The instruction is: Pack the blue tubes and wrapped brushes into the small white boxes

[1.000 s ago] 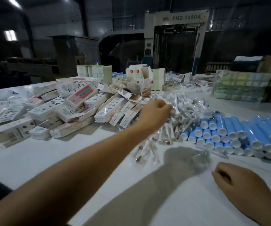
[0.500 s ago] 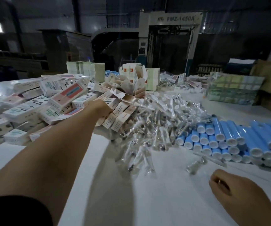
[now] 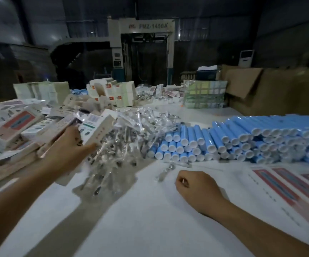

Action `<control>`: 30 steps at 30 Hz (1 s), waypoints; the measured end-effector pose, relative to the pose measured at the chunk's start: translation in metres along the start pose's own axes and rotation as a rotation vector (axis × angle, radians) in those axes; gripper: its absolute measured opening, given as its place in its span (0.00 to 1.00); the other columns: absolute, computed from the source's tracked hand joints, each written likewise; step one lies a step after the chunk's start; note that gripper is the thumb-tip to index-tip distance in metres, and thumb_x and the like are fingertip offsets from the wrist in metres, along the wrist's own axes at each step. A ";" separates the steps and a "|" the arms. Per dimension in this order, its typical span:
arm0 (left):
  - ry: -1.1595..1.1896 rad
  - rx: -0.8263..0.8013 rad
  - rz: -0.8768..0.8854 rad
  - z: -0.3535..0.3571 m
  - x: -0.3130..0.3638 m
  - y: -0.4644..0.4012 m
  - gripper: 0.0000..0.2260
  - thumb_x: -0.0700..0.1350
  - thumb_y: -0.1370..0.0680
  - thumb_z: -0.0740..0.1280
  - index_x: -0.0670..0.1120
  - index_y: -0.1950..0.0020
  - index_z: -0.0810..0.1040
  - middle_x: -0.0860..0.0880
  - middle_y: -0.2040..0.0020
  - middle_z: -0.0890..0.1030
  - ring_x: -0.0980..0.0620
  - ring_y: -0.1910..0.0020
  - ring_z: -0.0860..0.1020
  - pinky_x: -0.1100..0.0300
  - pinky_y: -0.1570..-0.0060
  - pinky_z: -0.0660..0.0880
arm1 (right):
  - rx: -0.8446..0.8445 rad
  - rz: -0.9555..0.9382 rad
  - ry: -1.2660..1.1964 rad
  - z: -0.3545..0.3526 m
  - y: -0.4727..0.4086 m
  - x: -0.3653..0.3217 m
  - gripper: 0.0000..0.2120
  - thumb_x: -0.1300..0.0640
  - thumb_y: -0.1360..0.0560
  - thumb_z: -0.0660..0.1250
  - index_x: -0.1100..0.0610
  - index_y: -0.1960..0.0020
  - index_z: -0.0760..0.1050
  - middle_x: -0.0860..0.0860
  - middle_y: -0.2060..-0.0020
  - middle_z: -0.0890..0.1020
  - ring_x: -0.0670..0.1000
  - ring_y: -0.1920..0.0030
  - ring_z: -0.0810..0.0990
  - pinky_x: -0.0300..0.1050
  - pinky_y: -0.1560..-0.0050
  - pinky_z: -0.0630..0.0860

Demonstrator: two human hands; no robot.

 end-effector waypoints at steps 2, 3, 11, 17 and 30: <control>0.035 -0.116 0.111 0.027 0.036 0.033 0.27 0.64 0.34 0.73 0.57 0.42 0.67 0.55 0.56 0.76 0.56 0.63 0.76 0.60 0.69 0.72 | 0.007 0.029 -0.118 -0.001 0.000 0.005 0.12 0.53 0.25 0.62 0.53 0.66 0.71 0.47 0.73 0.74 0.45 0.69 0.71 0.39 0.68 0.66; 0.004 -0.202 0.159 0.044 0.049 0.046 0.29 0.65 0.34 0.72 0.58 0.39 0.67 0.55 0.55 0.75 0.59 0.64 0.74 0.61 0.69 0.71 | 0.023 0.052 -0.211 -0.003 0.000 0.008 0.12 0.56 0.25 0.63 0.56 0.67 0.70 0.47 0.73 0.73 0.45 0.71 0.69 0.40 0.68 0.65; -0.433 -0.190 0.549 0.115 0.116 0.095 0.26 0.63 0.23 0.58 0.52 0.29 0.59 0.53 0.35 0.70 0.51 0.43 0.72 0.59 0.55 0.70 | 0.461 0.394 -0.651 -0.045 -0.002 0.059 0.12 0.61 0.26 0.63 0.61 0.68 0.72 0.48 0.77 0.72 0.45 0.74 0.69 0.40 0.71 0.65; -0.444 -0.127 0.656 0.120 0.109 0.106 0.28 0.63 0.23 0.55 0.50 0.28 0.56 0.52 0.34 0.68 0.49 0.38 0.69 0.55 0.43 0.65 | 0.353 0.391 -0.137 -0.102 -0.069 0.072 0.06 0.57 0.25 0.64 0.54 0.49 0.70 0.50 0.61 0.74 0.51 0.64 0.72 0.43 0.67 0.65; -0.382 -0.154 0.781 0.127 0.113 0.110 0.30 0.61 0.21 0.53 0.48 0.25 0.52 0.50 0.33 0.67 0.48 0.38 0.67 0.53 0.41 0.64 | -0.158 0.535 0.104 -0.087 -0.115 0.046 0.27 0.65 0.27 0.65 0.63 0.31 0.60 0.57 0.67 0.71 0.52 0.72 0.69 0.41 0.75 0.64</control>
Point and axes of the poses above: each hand's wrist, its own y-axis away from the middle knuckle, its own z-axis out of the palm, x = y × z, the point moved 4 cm from there along -y, towards the middle knuckle
